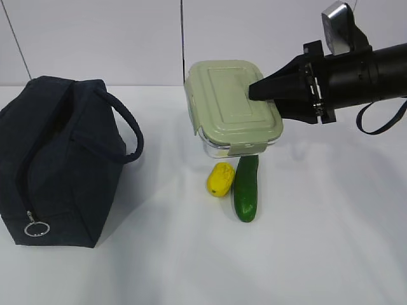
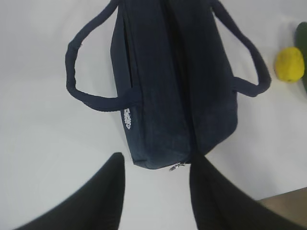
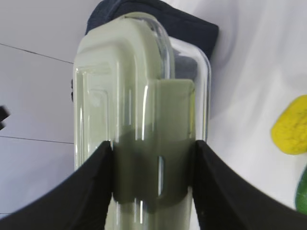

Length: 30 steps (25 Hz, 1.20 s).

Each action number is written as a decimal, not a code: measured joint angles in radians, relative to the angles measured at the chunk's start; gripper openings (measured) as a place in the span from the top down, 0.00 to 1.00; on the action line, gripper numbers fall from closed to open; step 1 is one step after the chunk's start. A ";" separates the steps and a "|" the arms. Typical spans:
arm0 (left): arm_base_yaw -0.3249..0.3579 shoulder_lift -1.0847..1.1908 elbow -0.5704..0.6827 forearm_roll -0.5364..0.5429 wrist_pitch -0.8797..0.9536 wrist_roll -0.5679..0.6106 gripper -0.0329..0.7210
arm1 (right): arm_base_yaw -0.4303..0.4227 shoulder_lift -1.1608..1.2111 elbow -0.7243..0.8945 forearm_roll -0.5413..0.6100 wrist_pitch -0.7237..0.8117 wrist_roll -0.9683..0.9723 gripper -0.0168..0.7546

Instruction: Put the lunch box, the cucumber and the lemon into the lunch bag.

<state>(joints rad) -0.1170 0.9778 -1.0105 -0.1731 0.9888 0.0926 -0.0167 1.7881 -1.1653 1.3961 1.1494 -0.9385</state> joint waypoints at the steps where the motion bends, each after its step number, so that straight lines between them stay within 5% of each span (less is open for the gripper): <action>1: 0.000 0.066 -0.028 0.008 0.008 0.000 0.53 | 0.007 0.000 0.000 0.008 0.000 0.000 0.49; 9: 0.000 0.453 -0.225 0.020 0.063 0.000 0.48 | 0.070 0.000 0.000 0.043 0.000 0.000 0.49; 21: 0.012 0.684 -0.372 -0.009 0.110 0.004 0.49 | 0.076 0.000 0.000 0.124 -0.001 0.000 0.49; 24: 0.015 0.716 -0.372 -0.009 0.118 0.013 0.59 | 0.076 0.000 0.000 0.124 -0.001 0.000 0.49; 30: 0.015 0.722 -0.372 -0.108 0.126 0.109 0.95 | 0.076 0.000 0.000 0.148 -0.001 0.000 0.49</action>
<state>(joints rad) -0.1025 1.6995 -1.3828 -0.2809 1.1144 0.2016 0.0597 1.7881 -1.1653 1.5440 1.1480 -0.9385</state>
